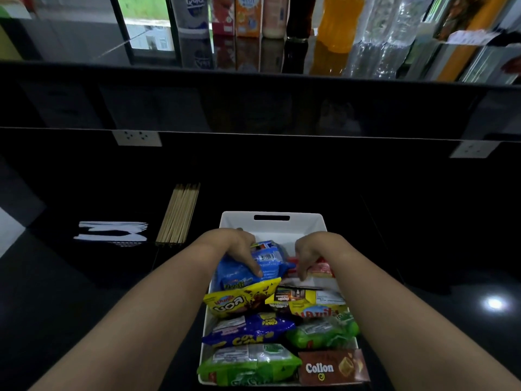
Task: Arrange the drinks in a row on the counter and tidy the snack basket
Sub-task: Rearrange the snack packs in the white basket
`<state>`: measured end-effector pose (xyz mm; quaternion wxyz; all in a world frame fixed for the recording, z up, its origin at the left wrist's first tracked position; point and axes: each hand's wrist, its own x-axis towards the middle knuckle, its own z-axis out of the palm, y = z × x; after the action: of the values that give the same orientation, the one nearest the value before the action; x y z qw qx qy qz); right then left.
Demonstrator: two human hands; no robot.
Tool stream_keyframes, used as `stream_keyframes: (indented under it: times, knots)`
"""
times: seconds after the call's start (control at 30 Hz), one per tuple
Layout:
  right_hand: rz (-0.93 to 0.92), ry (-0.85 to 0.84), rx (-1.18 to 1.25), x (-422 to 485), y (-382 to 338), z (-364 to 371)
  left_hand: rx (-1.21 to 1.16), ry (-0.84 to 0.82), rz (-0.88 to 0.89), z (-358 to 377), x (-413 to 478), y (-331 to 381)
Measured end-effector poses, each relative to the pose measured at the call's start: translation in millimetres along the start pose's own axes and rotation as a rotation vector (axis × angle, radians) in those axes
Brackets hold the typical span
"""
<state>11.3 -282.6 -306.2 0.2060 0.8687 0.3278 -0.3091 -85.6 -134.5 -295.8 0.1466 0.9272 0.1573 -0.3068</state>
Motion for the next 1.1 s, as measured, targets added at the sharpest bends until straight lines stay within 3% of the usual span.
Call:
stream_keyframes:
  times: [0.17, 0.3, 0.43, 0.7, 0.9, 1.1]
  knots:
    - [0.128, 0.307, 0.054, 3, 12, -19, -0.1, 0.14, 0.04, 3, 3, 1]
    - [0.075, 0.502, 0.114, 16, 19, -23, 0.131, 0.381, 0.085, 2, 3, 5]
    - [0.035, 0.496, 0.133, 33, 13, -13, 0.338, 0.399, 0.098, 6, 3, 6]
    - [-0.132, 0.55, 0.176, 43, 17, -7, 0.524, 0.406, 0.2, 10, 12, 6]
    - [-0.218, 0.633, 0.102, 50, 20, 4, 0.457, 0.448, 0.173, 3, 17, 1]
    - [-0.274, 0.753, -0.124, 57, 25, 7, 0.471, 0.529, 0.197, 6, 15, -1]
